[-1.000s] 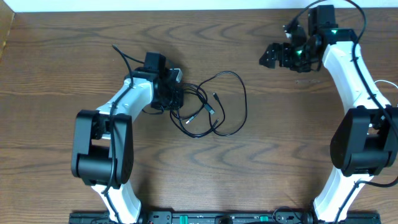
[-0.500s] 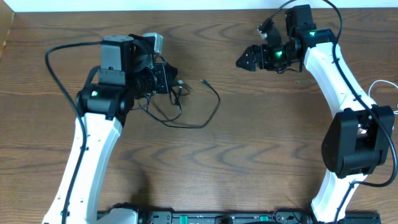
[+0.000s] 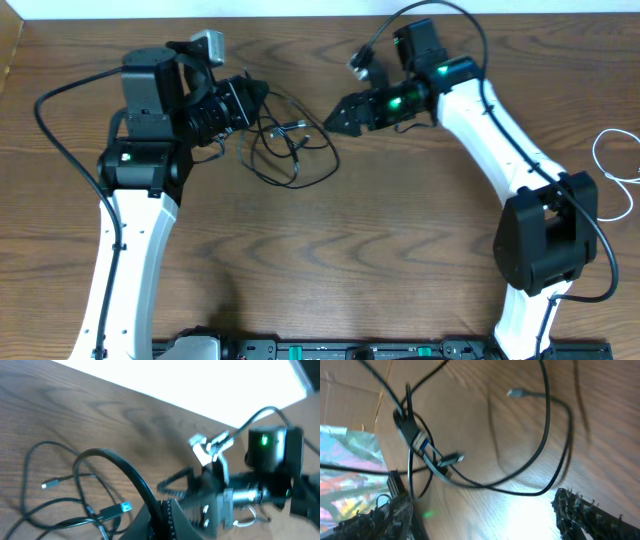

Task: Untangle cables

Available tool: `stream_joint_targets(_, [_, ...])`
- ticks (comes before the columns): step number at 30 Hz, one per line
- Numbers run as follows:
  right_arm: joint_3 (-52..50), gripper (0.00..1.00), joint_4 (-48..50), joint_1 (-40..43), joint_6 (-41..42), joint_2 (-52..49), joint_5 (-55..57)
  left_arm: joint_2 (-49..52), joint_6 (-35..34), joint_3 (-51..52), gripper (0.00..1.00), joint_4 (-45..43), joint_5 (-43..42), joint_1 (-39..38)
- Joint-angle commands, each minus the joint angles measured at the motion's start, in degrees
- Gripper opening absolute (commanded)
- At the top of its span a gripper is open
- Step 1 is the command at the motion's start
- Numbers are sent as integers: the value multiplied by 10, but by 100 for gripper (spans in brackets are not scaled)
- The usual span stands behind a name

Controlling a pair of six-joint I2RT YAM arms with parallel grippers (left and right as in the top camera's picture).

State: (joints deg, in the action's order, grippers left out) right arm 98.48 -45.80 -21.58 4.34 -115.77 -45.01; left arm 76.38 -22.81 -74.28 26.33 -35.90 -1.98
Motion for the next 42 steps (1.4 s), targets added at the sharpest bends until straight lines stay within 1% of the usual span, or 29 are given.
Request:
stream_joint_targets(1, [11, 85, 3, -23, 20, 11, 13, -8, -75, -7, 7, -23, -8, 20])
stream_joint_targets(2, [11, 92, 5, -31, 37, 11, 31, -7, -93, -7, 7, -28, -1, 22])
stream_joint_targets(4, [11, 99, 7, -45, 71, 11, 75, -5, -139, -7, 7, -30, 34, 24])
stream_joint_targets(6, [11, 99, 15, -65, 101, 11, 125, -5, -198, -7, 7, -29, 91, 24])
stream_joint_targets(8, [11, 99, 29, -87, 129, 11, 151, -4, -277, -6, 8, -29, 143, 24])
stream_joint_targets(12, [11, 99, 66, -127, 176, 10, 206, -4, -384, -6, 7, -29, 157, 24])
stream_joint_targets(15, [11, 99, 92, -152, 184, 3, 220, -4, -409, -6, 7, -29, 157, 24])
stream_joint_targets(18, [11, 96, 99, -168, 199, -5, 250, -4, -416, -6, 7, -29, 157, 24])
stream_joint_targets(19, [11, 95, 99, -172, 211, -13, 277, -4, -416, -6, 7, -29, 157, 24])
stream_joint_targets(20, [10, 91, 98, -176, 225, -25, 301, -4, -416, -6, 7, -29, 156, 24])
stream_joint_targets(22, [10, 88, 99, -176, 239, -39, 315, -4, -424, -6, 7, -29, 156, 24])
stream_joint_targets(23, [10, 87, 104, -176, 249, -53, 327, -4, -441, -6, 7, -29, 156, 24])
stream_joint_targets(26, [10, 86, 119, -174, 272, -77, 347, -4, -465, -6, 7, -29, 150, 24])
stream_joint_targets(31, [10, 83, 163, -169, 287, -96, 377, -4, -472, -6, 8, -29, 132, 24])
stream_joint_targets(33, [10, 77, 162, -167, 291, -96, 404, -4, -472, -6, 7, -29, 133, 25])
stream_joint_targets(35, [10, 66, 135, -156, 290, -96, 446, -4, -469, -6, 7, -29, 135, 35])
stream_joint_targets(36, [10, 57, 122, -151, 290, -96, 457, -4, -459, -6, 7, -29, 135, 43])
stream_joint_targets(38, [10, 38, 86, -131, 289, -96, 478, -4, -424, -6, 8, -28, 136, 71])
stream_joint_targets(39, [10, 21, 60, -110, 276, -96, 483, -4, -400, -6, 8, -24, 136, 90])
stream_joint_targets(40, [10, 13, 46, -96, 258, -96, 484, -4, -388, -6, 7, -19, 138, 103])
stream_joint_targets(42, [10, 5, 15, -61, 214, -96, 492, -4, -356, -6, 8, 2, 148, 137])
